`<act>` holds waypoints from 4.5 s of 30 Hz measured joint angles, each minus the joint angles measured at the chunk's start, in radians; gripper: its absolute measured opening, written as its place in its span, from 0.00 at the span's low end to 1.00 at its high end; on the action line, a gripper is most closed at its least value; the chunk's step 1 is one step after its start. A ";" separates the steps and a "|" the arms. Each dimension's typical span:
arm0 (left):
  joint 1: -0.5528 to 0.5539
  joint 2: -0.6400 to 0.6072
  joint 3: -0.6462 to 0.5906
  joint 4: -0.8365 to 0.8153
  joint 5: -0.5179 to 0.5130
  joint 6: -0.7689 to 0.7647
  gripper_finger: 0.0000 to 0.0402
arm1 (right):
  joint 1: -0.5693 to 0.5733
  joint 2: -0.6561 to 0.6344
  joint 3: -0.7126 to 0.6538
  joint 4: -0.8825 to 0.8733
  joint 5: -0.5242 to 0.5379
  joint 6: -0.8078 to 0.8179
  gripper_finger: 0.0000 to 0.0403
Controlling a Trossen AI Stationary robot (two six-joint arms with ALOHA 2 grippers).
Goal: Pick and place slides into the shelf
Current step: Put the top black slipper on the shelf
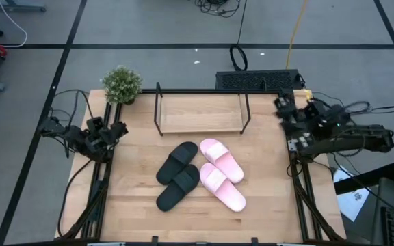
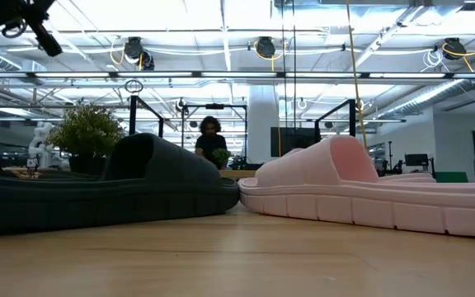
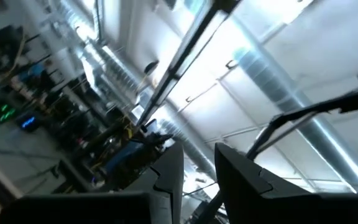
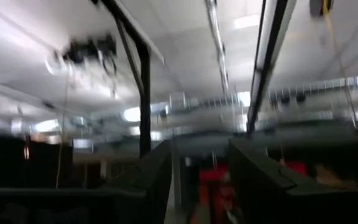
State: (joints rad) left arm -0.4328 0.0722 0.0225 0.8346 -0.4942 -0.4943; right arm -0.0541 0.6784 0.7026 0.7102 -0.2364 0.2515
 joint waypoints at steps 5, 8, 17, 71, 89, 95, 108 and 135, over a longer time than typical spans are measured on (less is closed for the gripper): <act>0.000 0.038 0.110 -0.078 0.052 0.106 0.22 | 0.051 0.185 0.282 -0.339 -0.001 -0.110 0.36; 0.000 0.102 0.234 -0.237 0.086 0.102 0.22 | 0.077 0.266 0.400 -0.402 -0.003 -0.177 0.36; -0.020 0.488 0.753 -0.765 0.094 0.048 0.22 | 0.147 0.359 0.534 -0.533 0.061 -0.295 0.36; 0.068 1.370 1.098 -1.594 0.113 0.153 0.22 | 0.187 0.360 0.534 -0.507 0.602 -0.604 0.36; 0.068 1.407 1.051 -1.486 0.150 0.567 0.22 | 0.187 0.360 0.534 -0.521 0.601 -0.563 0.36; 0.074 1.511 1.050 -1.487 0.164 0.608 0.22 | 0.187 0.360 0.534 -0.522 0.602 -0.579 0.36; 0.072 1.571 1.052 -1.478 0.044 0.604 0.22 | 0.187 0.360 0.534 -0.525 0.604 -0.633 0.36; 0.106 1.576 1.052 -1.467 0.022 0.519 0.22 | 0.165 0.359 0.534 -0.529 0.607 -0.665 0.36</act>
State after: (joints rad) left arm -0.3267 1.6485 1.0744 -0.6319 -0.4719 0.0251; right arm 0.1104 1.0379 1.2369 0.1814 0.3707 -0.4131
